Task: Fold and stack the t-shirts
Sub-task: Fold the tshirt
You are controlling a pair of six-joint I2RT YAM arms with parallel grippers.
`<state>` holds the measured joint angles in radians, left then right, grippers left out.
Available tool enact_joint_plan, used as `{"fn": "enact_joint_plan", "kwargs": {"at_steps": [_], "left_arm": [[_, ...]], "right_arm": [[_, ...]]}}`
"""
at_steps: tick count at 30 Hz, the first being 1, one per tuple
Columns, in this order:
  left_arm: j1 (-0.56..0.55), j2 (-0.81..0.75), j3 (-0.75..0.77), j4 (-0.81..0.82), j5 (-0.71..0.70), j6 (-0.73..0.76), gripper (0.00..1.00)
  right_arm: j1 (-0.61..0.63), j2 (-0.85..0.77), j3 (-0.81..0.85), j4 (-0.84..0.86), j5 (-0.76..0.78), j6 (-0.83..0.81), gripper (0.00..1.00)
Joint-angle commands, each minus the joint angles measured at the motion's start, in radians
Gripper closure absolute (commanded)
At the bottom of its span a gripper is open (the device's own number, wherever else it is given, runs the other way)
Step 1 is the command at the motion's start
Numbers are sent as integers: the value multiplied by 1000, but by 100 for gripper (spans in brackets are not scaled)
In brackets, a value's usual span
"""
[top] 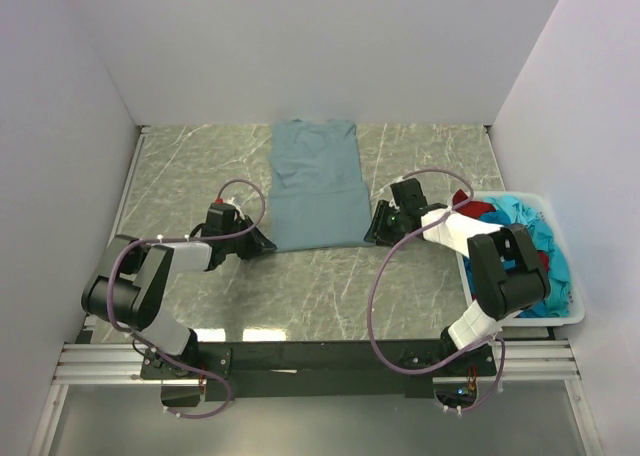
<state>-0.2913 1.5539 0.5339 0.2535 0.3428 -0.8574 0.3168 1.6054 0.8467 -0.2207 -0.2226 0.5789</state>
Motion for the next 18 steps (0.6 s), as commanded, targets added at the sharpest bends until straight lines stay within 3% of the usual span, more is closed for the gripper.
{"fn": "enact_joint_plan", "kwargs": {"at_steps": [1, 3, 6, 12, 13, 17, 18], "left_arm": [[-5, 37, 26, 6, -2, 24, 94], [-6, 52, 28, 6, -2, 34, 99], [-5, 69, 35, 16, 12, 38, 99], [-5, 87, 54, 20, 30, 47, 99], [-5, 87, 54, 18, 32, 47, 100], [-9, 60, 38, 16, 32, 51, 99], [-9, 54, 32, 16, 33, 52, 99]], "right_arm": [[7, 25, 6, 21, 5, 4, 54], [8, 31, 3, 26, 8, 3, 54], [8, 42, 3, 24, 6, 4, 55], [8, 68, 8, 41, -30, 13, 68], [8, 68, 6, 50, -37, 15, 71], [7, 60, -11, 64, -44, 9, 100], [8, 50, -18, 69, -46, 9, 100]]}}
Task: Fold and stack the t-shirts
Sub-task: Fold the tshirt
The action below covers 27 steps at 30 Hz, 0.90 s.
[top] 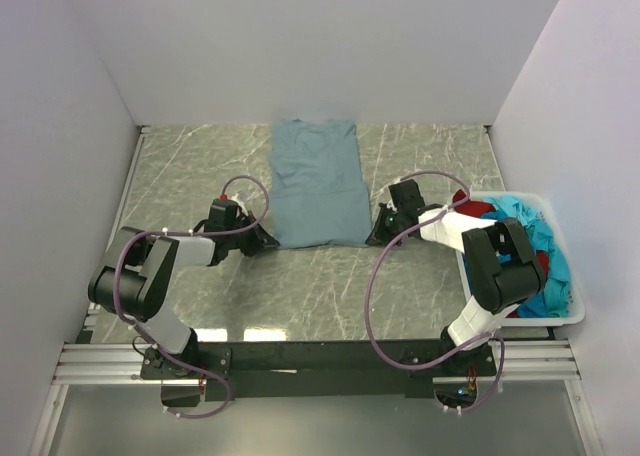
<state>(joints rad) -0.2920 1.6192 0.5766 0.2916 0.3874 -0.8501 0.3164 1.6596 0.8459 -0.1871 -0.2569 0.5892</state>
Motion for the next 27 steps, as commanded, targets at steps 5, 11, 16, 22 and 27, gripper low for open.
{"fn": "enact_joint_plan", "kwargs": {"at_steps": [5, 11, 16, 22, 27], "left_arm": [[-29, -106, -73, -66, -32, 42, 99], [-78, -353, -207, -205, -99, 3, 99], [-159, -711, -302, -431, -209, -69, 99], [-272, -1073, -336, -719, -291, -251, 99], [-306, -1200, -296, -786, -291, -305, 99]], "right_arm": [[16, -69, -96, 12, -31, 1, 100], [91, -254, -250, -98, 18, 15, 100], [208, -489, -333, -243, 53, 66, 100], [288, -757, -412, -406, -2, 169, 100], [319, -895, -401, -477, -13, 189, 100]]}}
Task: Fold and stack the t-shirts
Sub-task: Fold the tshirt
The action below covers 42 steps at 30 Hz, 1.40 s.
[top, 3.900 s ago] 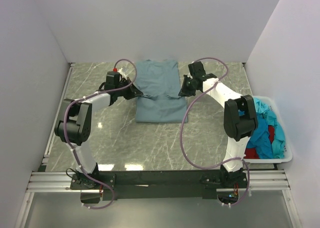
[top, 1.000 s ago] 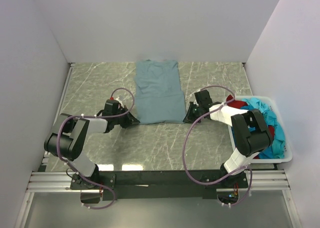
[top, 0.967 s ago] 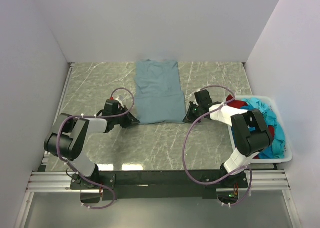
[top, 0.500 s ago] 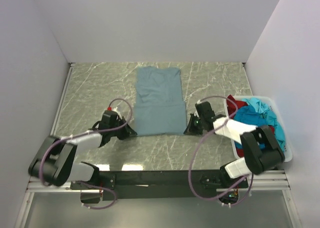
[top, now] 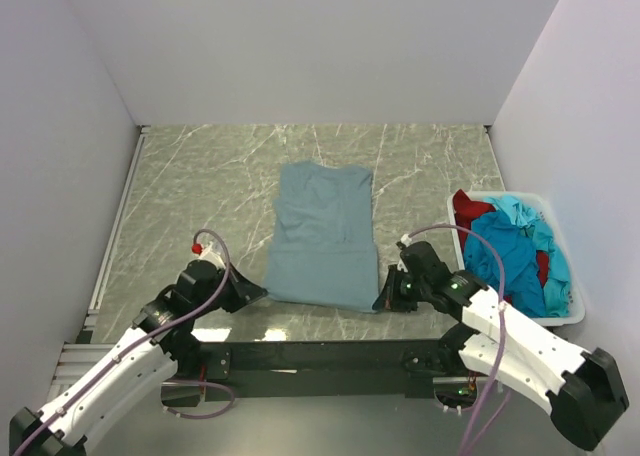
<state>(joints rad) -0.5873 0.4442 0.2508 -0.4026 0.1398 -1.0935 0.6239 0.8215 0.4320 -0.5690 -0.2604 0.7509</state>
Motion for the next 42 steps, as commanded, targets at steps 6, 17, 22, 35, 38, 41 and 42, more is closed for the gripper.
{"fn": "enact_joint_plan", "kwargs": {"at_steps": [6, 17, 22, 35, 38, 41, 42], "left_arm": [[-11, 28, 116, -21, -55, -5, 99], [-6, 319, 352, 128, -281, 151, 100], [30, 500, 482, 171, -249, 219, 100], [204, 755, 692, 254, -106, 325, 100], [234, 806, 743, 266, -71, 333, 100], [256, 860, 784, 288, -40, 340, 100], [267, 876, 809, 289, -33, 340, 100]], "right_arm": [[8, -53, 135, -140, 76, -33, 100], [-148, 110, 407, -85, 133, -177, 100], [-223, 194, 482, -19, 98, -216, 100], [-345, 418, 685, 23, 29, -268, 100], [-366, 461, 723, 37, -17, -272, 100], [-377, 514, 766, 34, -57, -277, 100], [-389, 530, 778, 34, -65, -278, 100]]}}
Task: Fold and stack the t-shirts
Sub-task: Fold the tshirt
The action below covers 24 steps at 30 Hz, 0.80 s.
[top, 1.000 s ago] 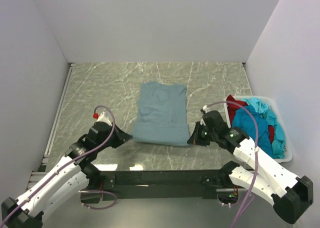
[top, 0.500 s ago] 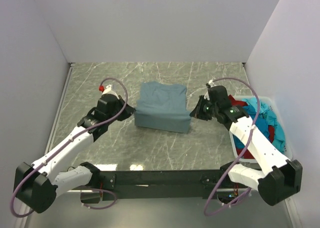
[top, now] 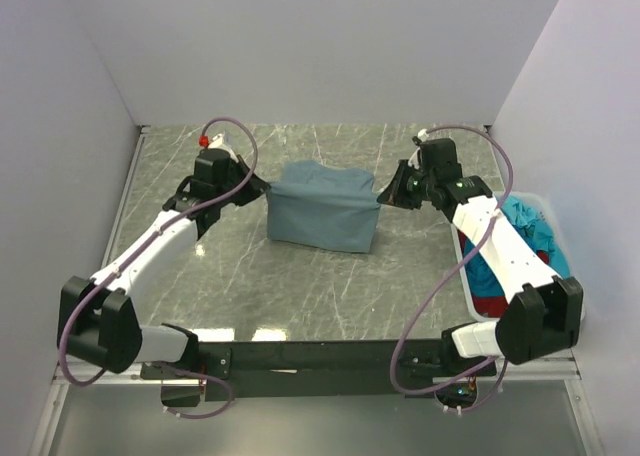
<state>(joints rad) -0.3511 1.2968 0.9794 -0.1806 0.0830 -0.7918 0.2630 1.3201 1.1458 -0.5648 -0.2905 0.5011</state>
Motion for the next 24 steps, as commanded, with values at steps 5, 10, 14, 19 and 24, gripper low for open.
{"fn": "enact_joint_plan", "kwargs": {"at_steps": [5, 10, 14, 19, 24], "left_arm": [[55, 136, 154, 96, 69, 45, 100], [73, 246, 243, 110, 81, 57, 100], [90, 338, 301, 145, 113, 62, 100], [95, 499, 419, 170, 123, 95, 100], [106, 630, 536, 220, 132, 101, 100]], "right_arm": [[-56, 120, 126, 37, -97, -35, 100], [-93, 223, 193, 57, -162, -32, 100], [-111, 329, 241, 82, -196, -16, 100], [-134, 442, 337, 95, -214, -10, 100], [-153, 576, 431, 85, -151, -22, 100]]}}
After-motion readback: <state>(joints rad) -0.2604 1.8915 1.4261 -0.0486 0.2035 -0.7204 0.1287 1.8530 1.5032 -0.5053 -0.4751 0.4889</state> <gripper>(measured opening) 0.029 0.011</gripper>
